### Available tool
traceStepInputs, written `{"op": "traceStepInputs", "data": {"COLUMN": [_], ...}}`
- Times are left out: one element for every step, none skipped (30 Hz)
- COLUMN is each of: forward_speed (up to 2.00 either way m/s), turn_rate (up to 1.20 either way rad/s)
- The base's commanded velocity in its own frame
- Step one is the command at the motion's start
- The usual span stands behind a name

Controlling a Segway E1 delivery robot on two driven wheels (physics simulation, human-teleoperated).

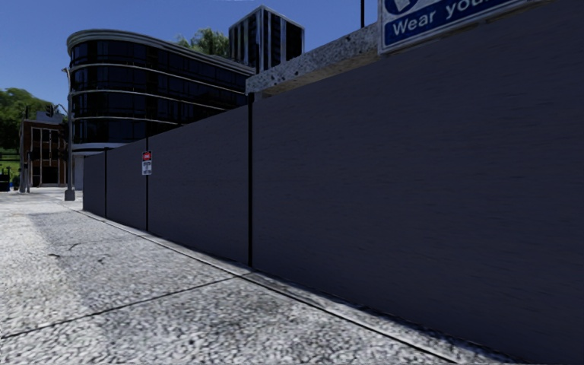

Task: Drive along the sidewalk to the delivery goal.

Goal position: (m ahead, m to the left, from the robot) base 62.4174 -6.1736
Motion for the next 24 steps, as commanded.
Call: {"op": "traceStepInputs", "data": {"forward_speed": [2.00,2.00,2.00,2.00,2.00,2.00,2.00,2.00,2.00,2.00,2.00,2.00,2.00,2.00,2.00,2.00,2.00,2.00,2.00,2.00,2.00,1.99,1.91,1.76], "turn_rate": [0.56,0.56,0.56,0.56,0.56,0.56,0.56,0.56,0.56,0.56,0.56,0.56,0.58,0.58,0.63,0.66,0.66,0.68,0.68,0.69,0.69,0.69,0.69,0.70]}}
